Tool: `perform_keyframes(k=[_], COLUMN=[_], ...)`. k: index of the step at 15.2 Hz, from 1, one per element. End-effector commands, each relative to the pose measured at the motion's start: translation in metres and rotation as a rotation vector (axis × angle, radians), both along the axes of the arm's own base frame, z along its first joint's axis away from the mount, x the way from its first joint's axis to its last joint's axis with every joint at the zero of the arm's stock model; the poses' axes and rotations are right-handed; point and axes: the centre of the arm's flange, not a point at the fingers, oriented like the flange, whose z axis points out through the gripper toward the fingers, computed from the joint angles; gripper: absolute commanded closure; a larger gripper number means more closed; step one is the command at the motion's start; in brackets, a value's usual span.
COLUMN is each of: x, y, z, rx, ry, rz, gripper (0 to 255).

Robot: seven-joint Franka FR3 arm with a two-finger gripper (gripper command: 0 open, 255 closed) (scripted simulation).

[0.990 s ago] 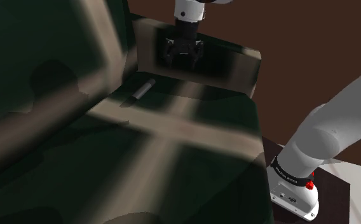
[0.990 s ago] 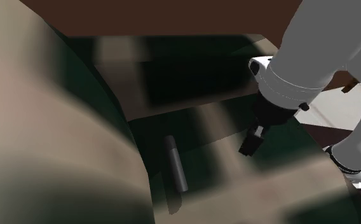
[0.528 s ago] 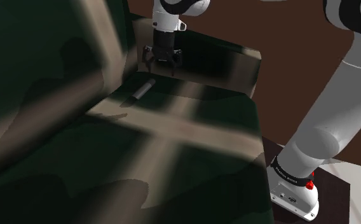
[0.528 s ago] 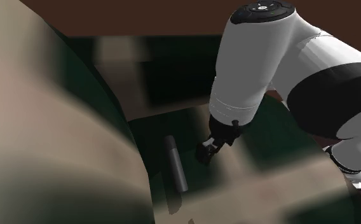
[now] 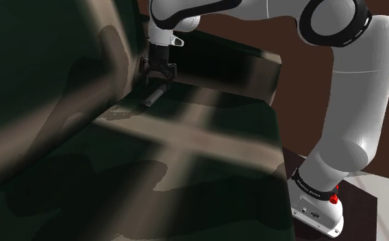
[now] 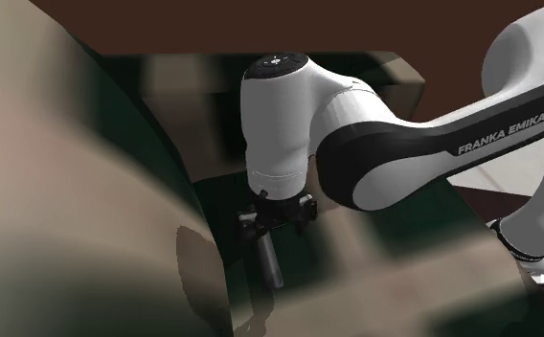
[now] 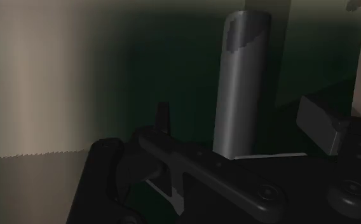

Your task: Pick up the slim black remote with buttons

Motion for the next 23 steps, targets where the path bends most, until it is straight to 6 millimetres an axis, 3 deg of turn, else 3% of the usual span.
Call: perform_keyframes(k=[1,11,12,20,23], x=[0.023,0.029,0.028,0.027,0.028], y=[-0.003,-0.003,-0.003,-0.005,-0.003], z=[-0.015,-0.059,-0.059,-0.060,-0.048], rx=[0.017,0.021,0.021,0.021,0.021], ry=[0.022,0.027,0.027,0.027,0.027], rz=[-0.082,-0.099,-0.099,-0.099,-0.099], gripper=[0,0,255,255,255])
